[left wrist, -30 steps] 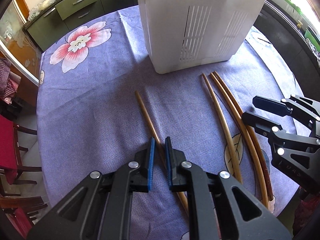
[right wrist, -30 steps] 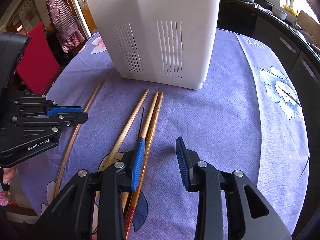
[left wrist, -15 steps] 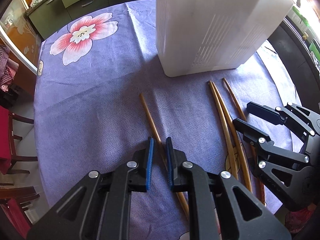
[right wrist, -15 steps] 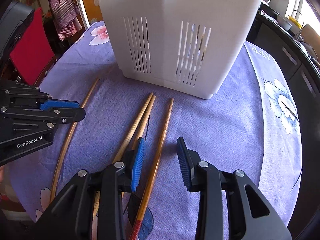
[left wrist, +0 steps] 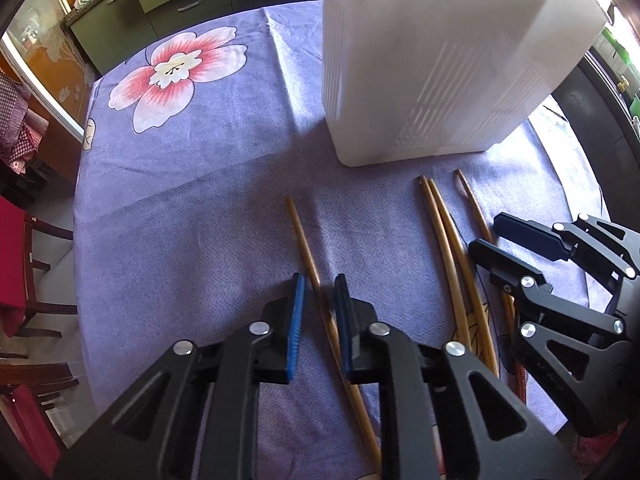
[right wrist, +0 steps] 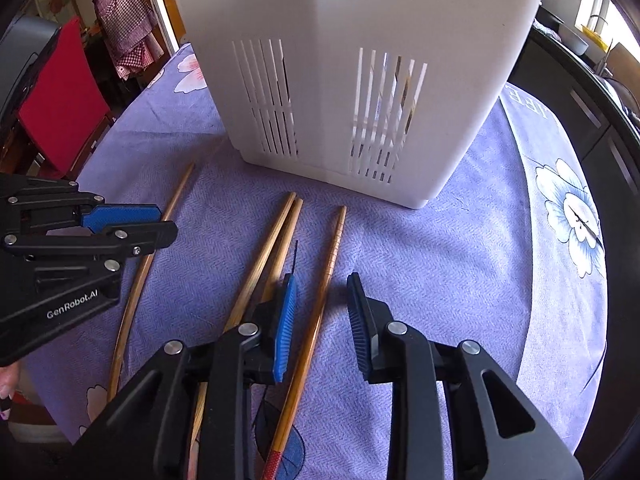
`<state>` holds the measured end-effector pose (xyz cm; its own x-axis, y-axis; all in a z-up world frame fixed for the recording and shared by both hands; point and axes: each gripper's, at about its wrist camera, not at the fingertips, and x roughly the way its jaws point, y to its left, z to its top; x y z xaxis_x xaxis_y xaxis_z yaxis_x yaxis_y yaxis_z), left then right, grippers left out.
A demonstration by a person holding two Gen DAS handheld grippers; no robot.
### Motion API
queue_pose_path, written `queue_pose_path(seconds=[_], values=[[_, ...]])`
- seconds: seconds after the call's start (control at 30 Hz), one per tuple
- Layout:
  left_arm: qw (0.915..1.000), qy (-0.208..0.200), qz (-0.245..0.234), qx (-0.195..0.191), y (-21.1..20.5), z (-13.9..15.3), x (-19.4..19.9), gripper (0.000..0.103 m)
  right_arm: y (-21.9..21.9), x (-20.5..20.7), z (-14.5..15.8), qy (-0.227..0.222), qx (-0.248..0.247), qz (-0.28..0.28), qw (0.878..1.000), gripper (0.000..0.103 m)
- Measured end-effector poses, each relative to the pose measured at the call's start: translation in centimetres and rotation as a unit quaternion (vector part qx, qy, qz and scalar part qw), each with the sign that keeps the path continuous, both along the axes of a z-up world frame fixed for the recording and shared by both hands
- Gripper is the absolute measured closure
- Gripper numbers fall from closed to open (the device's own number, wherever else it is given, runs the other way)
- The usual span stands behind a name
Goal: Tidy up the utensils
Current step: 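Grasp a wooden chopstick with the left gripper while the right grasps a red-tipped chopstick, then lift both chopsticks upright, drop them into the white holder, opening both grippers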
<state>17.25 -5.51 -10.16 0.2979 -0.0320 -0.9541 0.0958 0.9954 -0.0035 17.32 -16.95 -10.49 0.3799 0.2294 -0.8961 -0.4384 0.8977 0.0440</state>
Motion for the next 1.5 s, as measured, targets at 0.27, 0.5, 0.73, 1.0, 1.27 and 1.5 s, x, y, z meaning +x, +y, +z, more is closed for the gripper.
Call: queue_pose_path(seconds=[0.27, 0.5, 0.73, 1.0, 1.27, 1.5], values=[[0.9999, -0.005, 0.007, -0.008, 0.8, 0.1, -0.4, 0.097, 0.1, 0.2, 0.0, 0.014, 0.021, 0.0, 1.0, 0.096], [0.9998, -0.009, 0.008, -0.015, 1.9, 0.3, 0.0, 0.098, -2.4, -0.3, 1.3, 0.005, 0.049, -0.015, 0.999, 0.096], [0.9992, -0.035, 0.003, -0.021, 2.2, 2.6, -1.1, 0.098, -5.6, -2.2, 5.3, -0.032, 0.096, -0.032, 0.994, 0.096], [0.9967, -0.078, -0.005, -0.022, 2.4, 6.7, -3.4, 0.098, -9.3, -6.0, 9.8, -0.089, 0.141, -0.045, 0.985, 0.096], [0.9928, -0.117, -0.011, -0.023, 2.4, 10.3, -6.9, 0.098, -12.1, -9.3, 12.4, -0.123, 0.169, -0.056, 0.976, 0.096], [0.9896, -0.141, -0.022, -0.021, 2.0, 12.3, -9.4, 0.098, -12.9, -11.2, 13.5, -0.146, 0.18, -0.058, 0.971, 0.096]])
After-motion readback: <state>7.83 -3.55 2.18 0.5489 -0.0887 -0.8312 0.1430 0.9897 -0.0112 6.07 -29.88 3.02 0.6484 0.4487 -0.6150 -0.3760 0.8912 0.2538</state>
